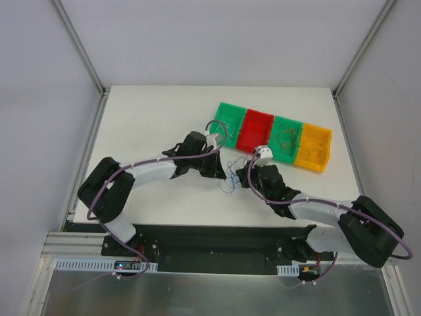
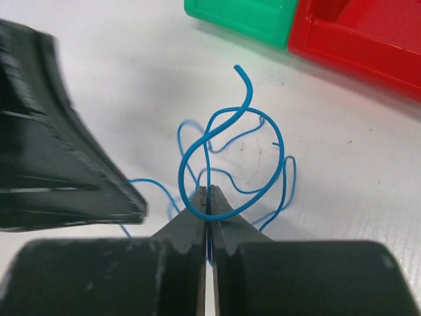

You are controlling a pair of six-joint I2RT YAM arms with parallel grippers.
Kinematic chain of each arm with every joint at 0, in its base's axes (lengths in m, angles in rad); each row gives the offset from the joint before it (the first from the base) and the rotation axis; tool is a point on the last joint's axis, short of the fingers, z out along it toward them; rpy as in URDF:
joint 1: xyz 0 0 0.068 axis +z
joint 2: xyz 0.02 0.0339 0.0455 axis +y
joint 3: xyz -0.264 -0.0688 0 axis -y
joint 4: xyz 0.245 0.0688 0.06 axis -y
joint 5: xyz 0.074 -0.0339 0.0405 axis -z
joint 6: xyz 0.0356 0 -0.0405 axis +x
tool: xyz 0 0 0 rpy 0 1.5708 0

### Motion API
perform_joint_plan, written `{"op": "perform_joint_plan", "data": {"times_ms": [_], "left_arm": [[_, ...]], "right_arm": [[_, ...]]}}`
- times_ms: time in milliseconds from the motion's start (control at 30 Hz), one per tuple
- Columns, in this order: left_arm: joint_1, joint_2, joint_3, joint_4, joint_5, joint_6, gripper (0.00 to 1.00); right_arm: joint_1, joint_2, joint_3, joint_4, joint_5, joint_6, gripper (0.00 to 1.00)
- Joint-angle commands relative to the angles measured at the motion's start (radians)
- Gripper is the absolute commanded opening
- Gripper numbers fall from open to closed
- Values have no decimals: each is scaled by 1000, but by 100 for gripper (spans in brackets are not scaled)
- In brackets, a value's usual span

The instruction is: Untangle the cables

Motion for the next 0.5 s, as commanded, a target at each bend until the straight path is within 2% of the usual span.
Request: {"op": "perform_joint_plan", "data": {"times_ms": [0, 167, 367, 467], "left_arm": [[-4, -185, -16, -65, -74, 84, 0], [-2, -336, -15, -167, -150, 137, 0], [-2, -455, 33, -294, -188, 209, 0], [-2, -512, 42, -325, -229, 242, 0]], "right_arm": [[-5, 2, 48, 3, 12, 12, 4], [-14, -38, 36, -59, 118, 62, 8], [-62, -79, 28, -148, 153, 136, 27], [-62, -104, 30, -168, 142, 113, 43]]}}
